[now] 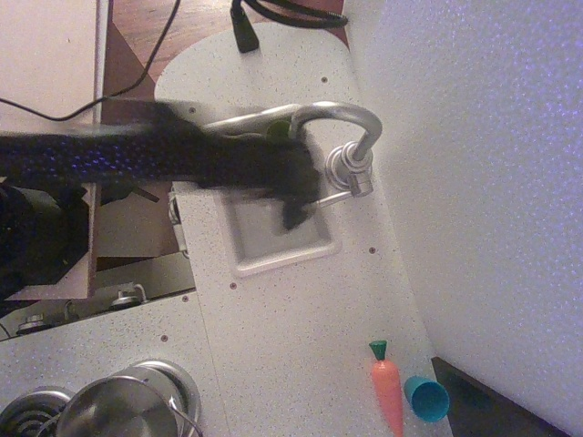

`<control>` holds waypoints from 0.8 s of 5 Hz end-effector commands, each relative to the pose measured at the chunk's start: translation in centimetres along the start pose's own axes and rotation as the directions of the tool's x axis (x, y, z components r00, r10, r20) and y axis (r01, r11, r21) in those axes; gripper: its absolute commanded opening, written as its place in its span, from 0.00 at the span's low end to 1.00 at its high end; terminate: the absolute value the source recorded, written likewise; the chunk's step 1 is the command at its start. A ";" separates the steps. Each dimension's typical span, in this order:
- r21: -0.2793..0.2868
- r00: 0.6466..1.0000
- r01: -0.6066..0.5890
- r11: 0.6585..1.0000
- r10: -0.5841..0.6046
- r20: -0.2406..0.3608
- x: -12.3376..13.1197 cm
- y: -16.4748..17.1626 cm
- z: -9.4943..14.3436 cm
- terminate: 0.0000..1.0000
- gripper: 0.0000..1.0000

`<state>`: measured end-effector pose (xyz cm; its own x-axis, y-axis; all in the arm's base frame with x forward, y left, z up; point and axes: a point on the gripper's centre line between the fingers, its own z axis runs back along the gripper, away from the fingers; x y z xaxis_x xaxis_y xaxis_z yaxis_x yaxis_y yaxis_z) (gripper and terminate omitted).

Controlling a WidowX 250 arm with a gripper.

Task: Turn faucet left

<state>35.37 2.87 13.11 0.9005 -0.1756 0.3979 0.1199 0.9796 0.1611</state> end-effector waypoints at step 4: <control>-0.313 0.963 -0.033 0.949 0.114 0.244 4.1 1.5 3.0 0.00 1.00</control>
<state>38.94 5.21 16.93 0.7961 0.0507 0.6031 0.1666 0.9396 -0.2989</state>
